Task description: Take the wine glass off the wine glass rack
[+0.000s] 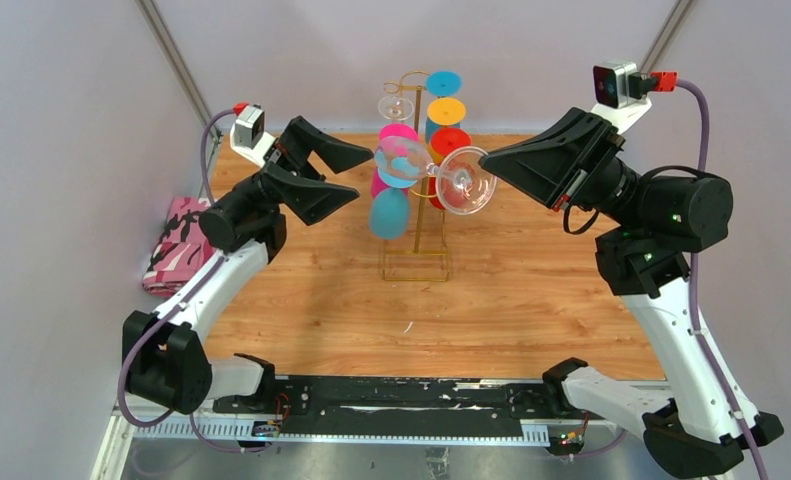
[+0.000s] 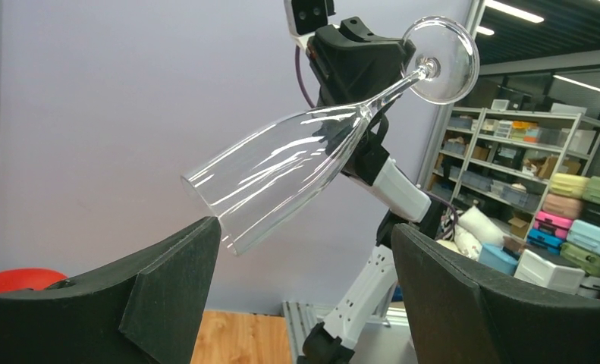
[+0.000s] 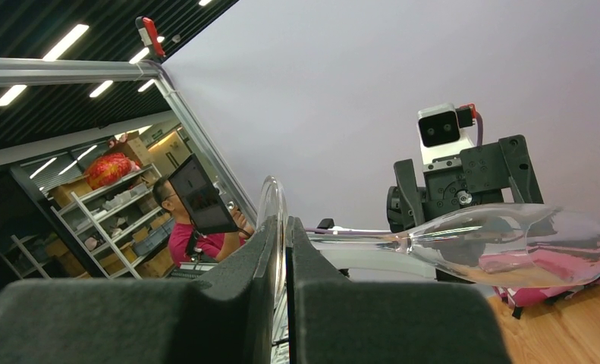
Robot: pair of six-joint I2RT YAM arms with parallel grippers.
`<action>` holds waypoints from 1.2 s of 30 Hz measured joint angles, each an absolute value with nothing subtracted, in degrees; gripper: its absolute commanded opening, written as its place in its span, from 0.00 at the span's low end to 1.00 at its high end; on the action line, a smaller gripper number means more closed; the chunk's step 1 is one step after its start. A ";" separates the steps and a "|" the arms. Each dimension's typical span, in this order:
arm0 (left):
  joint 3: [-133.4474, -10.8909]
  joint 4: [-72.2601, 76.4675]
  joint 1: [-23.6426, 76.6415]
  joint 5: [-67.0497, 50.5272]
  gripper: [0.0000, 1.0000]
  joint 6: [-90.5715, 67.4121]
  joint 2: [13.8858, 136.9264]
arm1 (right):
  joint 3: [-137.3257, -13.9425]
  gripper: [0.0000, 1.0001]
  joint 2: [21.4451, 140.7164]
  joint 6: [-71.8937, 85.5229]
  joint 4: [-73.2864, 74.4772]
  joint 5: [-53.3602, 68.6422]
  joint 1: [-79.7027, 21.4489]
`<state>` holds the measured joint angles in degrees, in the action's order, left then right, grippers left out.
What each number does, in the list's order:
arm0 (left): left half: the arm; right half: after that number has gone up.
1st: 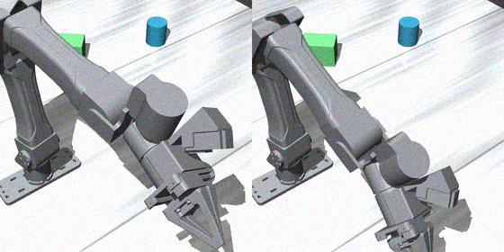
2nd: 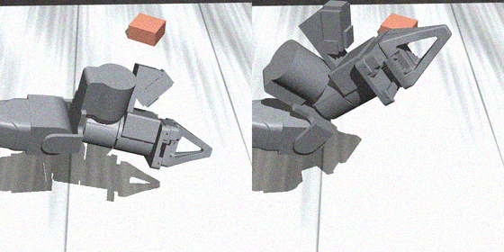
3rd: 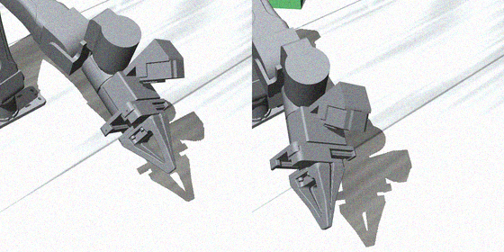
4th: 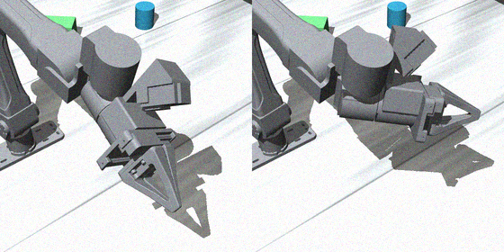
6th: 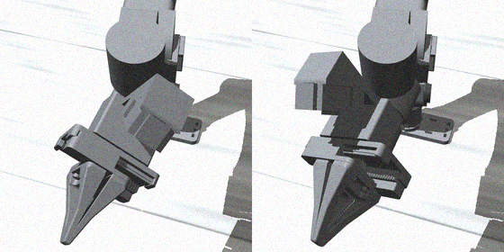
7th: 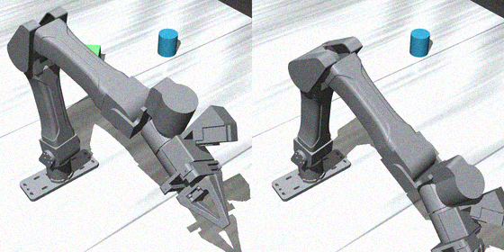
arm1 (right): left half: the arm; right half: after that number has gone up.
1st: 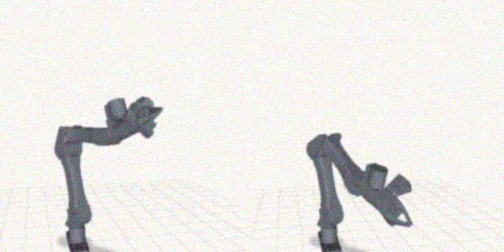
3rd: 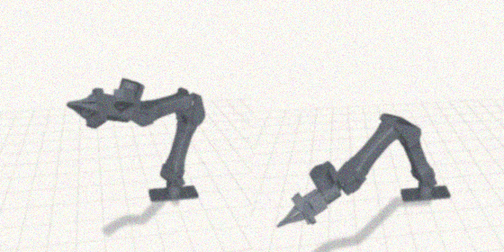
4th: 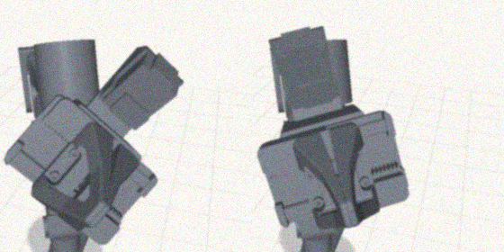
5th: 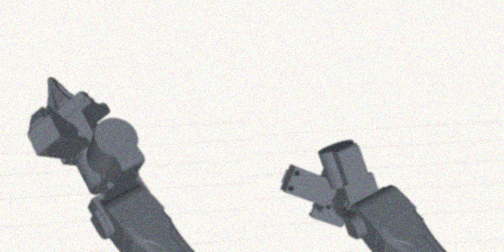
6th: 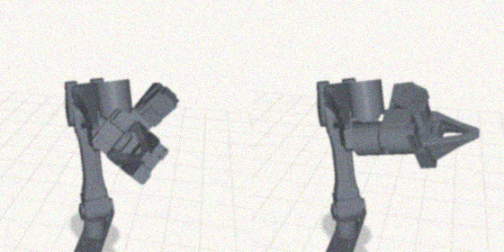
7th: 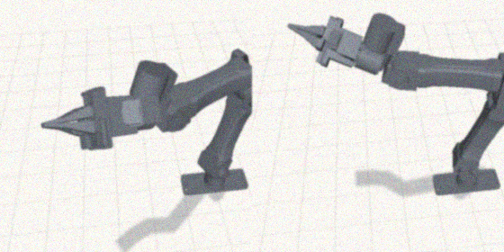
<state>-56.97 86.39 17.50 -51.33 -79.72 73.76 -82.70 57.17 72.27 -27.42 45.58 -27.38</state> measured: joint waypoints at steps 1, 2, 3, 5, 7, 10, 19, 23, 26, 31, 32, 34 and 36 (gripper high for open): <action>-56.77 86.43 17.50 -51.31 0.88 -79.72 73.76 | -82.70 0.00 57.30 72.25 -27.44 45.56 -27.40; -56.58 86.43 17.50 -51.31 0.88 -79.70 73.76 | -82.70 0.00 57.41 72.25 -27.44 45.52 -27.40; -56.38 86.41 17.50 -51.33 0.88 -79.72 73.76 | -82.70 0.00 57.54 72.23 -27.44 45.41 -27.42; -55.61 86.41 17.56 -51.31 0.88 -79.72 73.76 | -82.70 0.00 57.84 72.16 -27.44 45.32 -27.42; -55.02 86.41 17.93 -51.29 0.88 -79.72 73.76 | -82.54 0.00 58.15 72.18 -27.75 45.12 -27.46; -54.02 86.39 18.87 -51.31 0.88 -79.64 73.65 | -82.02 0.00 58.85 72.51 -29.15 44.75 -28.16; -53.54 85.52 19.64 -50.81 0.72 -79.66 71.53 | -78.19 0.00 59.18 73.56 -33.39 43.40 -30.52; -53.54 84.77 19.66 -49.89 0.54 -80.27 68.18 | -74.24 0.00 57.47 74.54 -36.80 42.33 -30.85; -53.54 84.88 19.79 -49.30 0.48 -80.51 65.06 | -72.66 0.00 56.14 74.54 -37.65 41.93 -31.09; -53.54 85.86 19.97 -48.53 0.09 -81.62 62.48 | -70.70 0.00 56.12 75.24 -40.21 40.07 -32.73; -53.56 86.37 20.25 -48.34 0.02 -82.19 62.19 | -70.46 0.00 56.14 75.29 -40.47 38.85 -32.77; -53.56 86.37 20.51 -48.10 0.00 -82.74 61.39 | -70.19 0.00 56.51 75.42 -40.64 36.97 -32.82; -53.56 85.84 20.47 -48.14 0.00 -82.28 60.25 | -70.15 0.00 56.84 75.42 -40.84 36.05 -33.15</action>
